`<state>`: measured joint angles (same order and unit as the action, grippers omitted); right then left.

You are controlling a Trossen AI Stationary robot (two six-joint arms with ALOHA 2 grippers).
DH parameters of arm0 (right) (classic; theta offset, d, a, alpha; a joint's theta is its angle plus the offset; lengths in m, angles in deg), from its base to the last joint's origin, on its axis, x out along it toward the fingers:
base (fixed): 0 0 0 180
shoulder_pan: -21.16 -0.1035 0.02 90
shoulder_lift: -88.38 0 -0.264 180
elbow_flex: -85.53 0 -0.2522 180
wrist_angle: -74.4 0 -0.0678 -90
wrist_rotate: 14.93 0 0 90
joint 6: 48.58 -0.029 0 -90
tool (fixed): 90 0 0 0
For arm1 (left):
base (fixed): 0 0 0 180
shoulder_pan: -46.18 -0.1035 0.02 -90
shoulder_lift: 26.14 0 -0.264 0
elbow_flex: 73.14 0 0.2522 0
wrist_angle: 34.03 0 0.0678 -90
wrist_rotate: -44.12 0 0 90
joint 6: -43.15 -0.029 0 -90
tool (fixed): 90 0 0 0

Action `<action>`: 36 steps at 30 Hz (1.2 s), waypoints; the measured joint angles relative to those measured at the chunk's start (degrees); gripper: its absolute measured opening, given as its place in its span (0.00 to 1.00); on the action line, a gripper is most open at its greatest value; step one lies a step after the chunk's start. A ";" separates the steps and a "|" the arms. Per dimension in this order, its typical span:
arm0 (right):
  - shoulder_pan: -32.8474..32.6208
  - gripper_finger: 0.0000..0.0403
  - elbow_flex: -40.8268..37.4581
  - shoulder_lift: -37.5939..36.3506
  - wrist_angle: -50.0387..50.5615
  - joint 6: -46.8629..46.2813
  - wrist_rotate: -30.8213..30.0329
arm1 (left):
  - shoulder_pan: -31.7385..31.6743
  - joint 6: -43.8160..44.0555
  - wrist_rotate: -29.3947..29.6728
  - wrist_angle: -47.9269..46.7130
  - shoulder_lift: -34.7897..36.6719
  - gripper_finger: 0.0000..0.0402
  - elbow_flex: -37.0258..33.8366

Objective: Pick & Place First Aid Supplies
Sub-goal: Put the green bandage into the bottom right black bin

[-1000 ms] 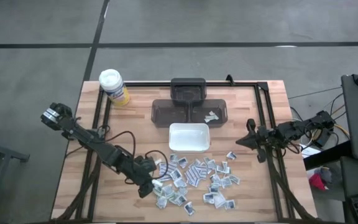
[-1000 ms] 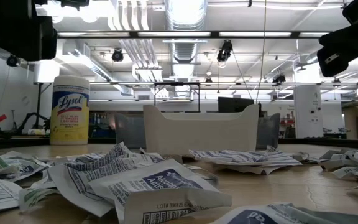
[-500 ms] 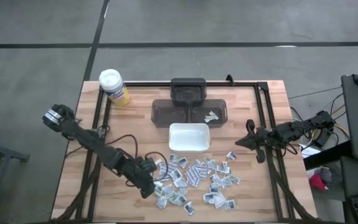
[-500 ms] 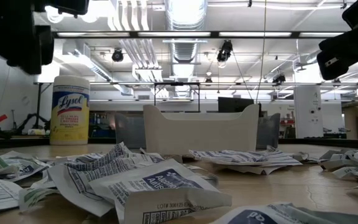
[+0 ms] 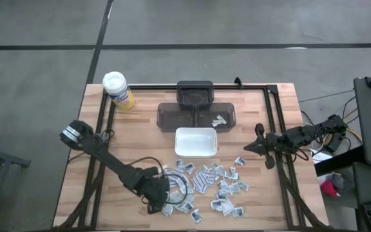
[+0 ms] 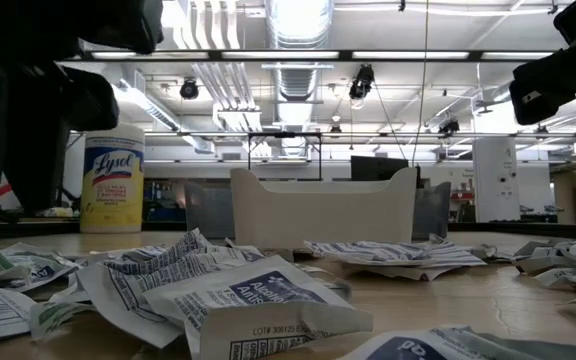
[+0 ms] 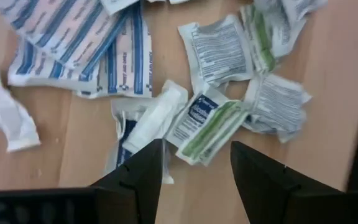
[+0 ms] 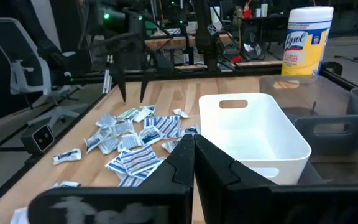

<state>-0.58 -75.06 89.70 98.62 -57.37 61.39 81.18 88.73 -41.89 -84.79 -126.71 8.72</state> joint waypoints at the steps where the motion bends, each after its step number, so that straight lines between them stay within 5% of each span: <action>1: 0.00 0.02 0.00 0.00 0.00 -0.03 0.00 | 0.00 -1.16 0.00 -0.21 -0.93 0.45 0.54; 36: 0.02 0.02 0.00 -0.04 0.00 0.01 0.00 | 1.05 -7.65 0.42 -0.95 -4.80 0.45 4.97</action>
<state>-0.56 -75.06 89.66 98.62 -57.36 61.39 82.23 81.09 -41.47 -85.73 -131.50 13.69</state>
